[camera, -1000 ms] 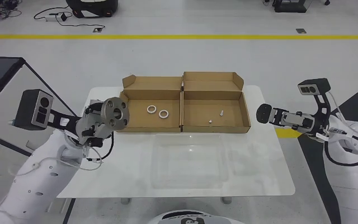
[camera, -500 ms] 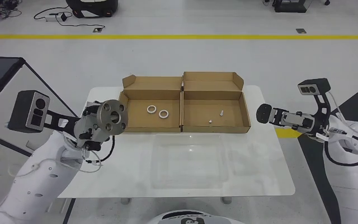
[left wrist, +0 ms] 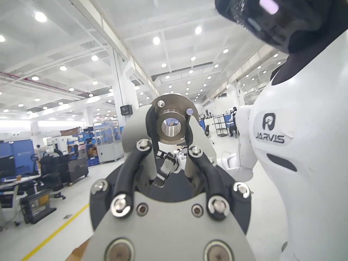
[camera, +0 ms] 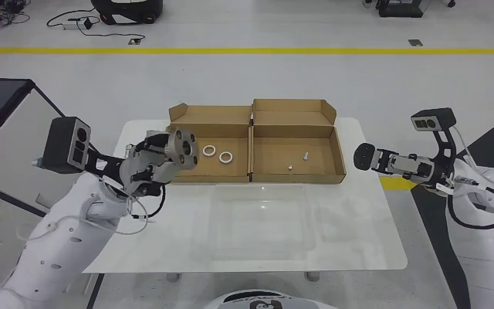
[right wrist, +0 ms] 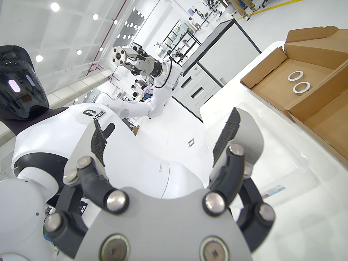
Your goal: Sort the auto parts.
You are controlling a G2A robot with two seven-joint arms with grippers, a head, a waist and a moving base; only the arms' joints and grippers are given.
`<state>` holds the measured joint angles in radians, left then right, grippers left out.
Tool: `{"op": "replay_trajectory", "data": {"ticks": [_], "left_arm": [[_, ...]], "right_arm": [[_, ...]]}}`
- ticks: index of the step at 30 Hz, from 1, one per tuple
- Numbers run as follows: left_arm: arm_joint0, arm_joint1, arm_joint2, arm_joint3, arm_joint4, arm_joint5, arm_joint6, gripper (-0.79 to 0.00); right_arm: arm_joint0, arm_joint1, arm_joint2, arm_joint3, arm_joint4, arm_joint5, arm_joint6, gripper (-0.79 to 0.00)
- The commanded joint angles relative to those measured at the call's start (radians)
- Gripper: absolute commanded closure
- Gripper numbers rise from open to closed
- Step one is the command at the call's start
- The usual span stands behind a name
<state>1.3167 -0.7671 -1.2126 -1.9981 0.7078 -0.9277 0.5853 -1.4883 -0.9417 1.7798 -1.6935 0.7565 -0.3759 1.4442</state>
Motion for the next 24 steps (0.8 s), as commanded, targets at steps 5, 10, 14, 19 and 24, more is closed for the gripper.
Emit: {"op": "replay_trajectory", "data": {"ticks": [5, 10, 14, 19, 24], "left_arm": [[-0.031, -0.01, -0.007, 0.035, -0.026, 0.027, -0.106, 0.0], [-0.095, -0.022, -0.005, 0.057, -0.043, 0.048, -0.194, 0.0], [-0.179, -0.031, 0.016, 0.106, -0.051, 0.089, -0.329, 0.0], [-0.275, -0.041, 0.054, 0.187, 0.001, 0.087, -0.513, 0.0], [-0.321, -0.051, 0.102, 0.236, 0.101, 0.068, -0.642, 0.0]], "right_arm": [[0.0, 0.0, 0.0, 0.0, 0.0, 0.0, 0.0, -0.785], [0.0, 0.0, 0.0, 0.0, 0.0, 0.0, 0.0, -0.785], [0.0, 0.0, 0.0, 0.0, 0.0, 0.0, 0.0, -0.785], [0.0, 0.0, 0.0, 0.0, 0.0, 0.0, 0.0, -0.785], [0.0, 0.0, 0.0, 0.0, 0.0, 0.0, 0.0, -0.785]]}}
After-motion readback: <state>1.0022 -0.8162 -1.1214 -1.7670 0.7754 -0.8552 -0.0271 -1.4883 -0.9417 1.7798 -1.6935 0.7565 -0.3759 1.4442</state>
